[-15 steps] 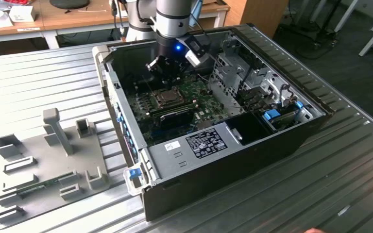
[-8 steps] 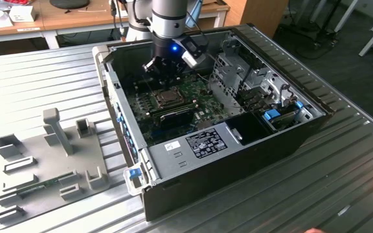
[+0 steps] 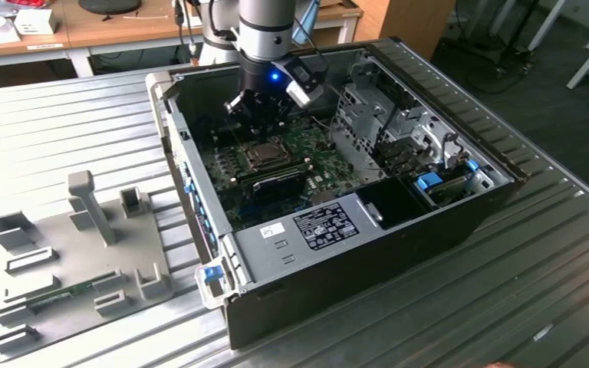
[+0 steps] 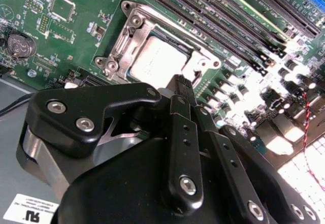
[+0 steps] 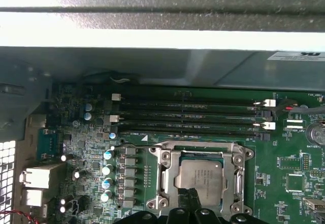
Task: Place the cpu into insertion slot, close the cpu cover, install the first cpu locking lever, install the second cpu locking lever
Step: 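Install the first cpu locking lever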
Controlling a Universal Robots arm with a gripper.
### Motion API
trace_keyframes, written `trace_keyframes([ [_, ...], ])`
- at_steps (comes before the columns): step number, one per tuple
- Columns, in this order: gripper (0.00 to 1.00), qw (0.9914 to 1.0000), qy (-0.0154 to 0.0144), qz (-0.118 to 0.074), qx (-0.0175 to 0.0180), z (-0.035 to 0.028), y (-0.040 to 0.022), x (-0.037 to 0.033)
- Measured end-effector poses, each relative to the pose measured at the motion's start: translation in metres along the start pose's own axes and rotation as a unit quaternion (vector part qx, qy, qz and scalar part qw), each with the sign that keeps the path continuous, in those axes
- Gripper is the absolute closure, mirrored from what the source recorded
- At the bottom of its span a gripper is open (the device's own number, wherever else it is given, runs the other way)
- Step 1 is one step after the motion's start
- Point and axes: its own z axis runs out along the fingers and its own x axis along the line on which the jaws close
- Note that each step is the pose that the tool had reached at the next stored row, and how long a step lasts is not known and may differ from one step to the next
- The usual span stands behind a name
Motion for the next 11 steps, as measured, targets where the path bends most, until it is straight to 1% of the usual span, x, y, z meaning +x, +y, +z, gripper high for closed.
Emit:
trace_keyframes([
  [5,0.89,1.00000,-0.0005,0.000,0.0000,0.0000,0.0000,0.0021],
  [11,0.89,1.00000,-0.0026,0.000,0.0001,0.0000,0.0002,0.0080],
])
